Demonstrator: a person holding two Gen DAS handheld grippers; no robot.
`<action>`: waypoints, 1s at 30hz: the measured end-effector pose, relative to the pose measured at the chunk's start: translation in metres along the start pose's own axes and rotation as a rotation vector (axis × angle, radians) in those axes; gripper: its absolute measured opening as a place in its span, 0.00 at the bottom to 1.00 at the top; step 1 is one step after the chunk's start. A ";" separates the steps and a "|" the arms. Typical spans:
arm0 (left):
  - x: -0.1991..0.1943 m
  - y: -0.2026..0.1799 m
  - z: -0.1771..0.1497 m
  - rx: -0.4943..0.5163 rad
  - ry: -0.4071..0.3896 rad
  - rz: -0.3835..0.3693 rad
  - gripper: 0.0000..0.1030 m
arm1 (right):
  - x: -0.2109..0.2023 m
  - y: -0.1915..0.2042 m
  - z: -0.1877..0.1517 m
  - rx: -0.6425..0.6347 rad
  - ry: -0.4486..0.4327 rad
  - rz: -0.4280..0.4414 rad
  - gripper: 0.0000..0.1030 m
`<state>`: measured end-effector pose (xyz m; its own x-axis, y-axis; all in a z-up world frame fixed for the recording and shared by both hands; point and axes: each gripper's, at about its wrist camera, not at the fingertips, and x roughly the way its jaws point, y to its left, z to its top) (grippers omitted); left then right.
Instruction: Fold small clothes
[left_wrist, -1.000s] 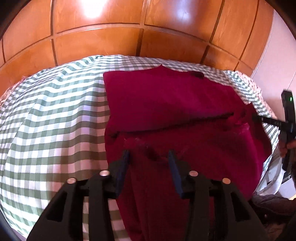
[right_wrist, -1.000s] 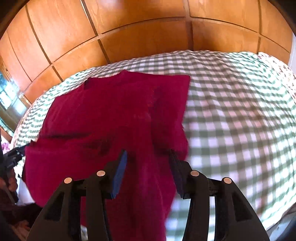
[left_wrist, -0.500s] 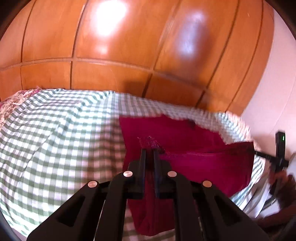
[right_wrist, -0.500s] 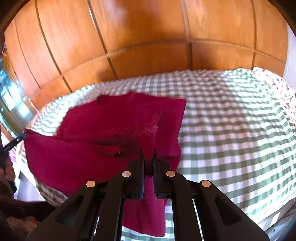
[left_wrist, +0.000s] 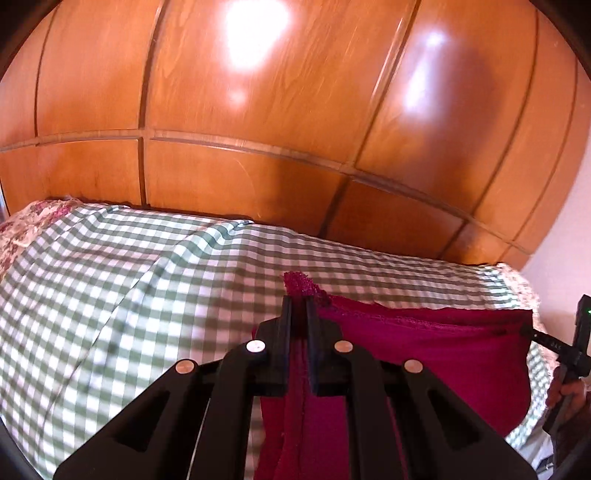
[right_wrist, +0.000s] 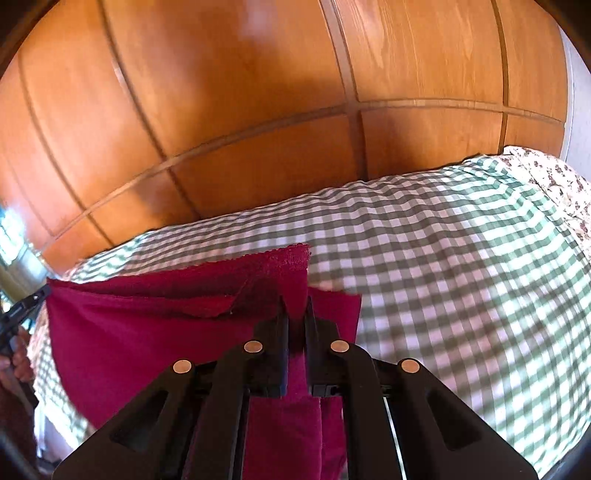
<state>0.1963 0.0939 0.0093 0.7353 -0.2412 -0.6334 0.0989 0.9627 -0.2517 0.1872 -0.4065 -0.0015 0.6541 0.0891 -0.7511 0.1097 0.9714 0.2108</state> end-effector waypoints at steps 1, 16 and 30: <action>0.012 -0.001 0.003 0.001 0.013 0.020 0.06 | 0.011 -0.002 0.005 0.011 0.011 -0.009 0.05; 0.110 0.013 -0.020 -0.062 0.225 0.169 0.33 | 0.113 -0.023 0.002 0.093 0.178 -0.077 0.20; -0.006 0.042 -0.126 -0.117 0.267 -0.151 0.50 | -0.020 -0.036 -0.108 0.173 0.187 0.146 0.46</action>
<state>0.1120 0.1206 -0.0896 0.5151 -0.4185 -0.7480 0.1046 0.8969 -0.4298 0.0889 -0.4198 -0.0617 0.5248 0.2794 -0.8041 0.1613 0.8949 0.4162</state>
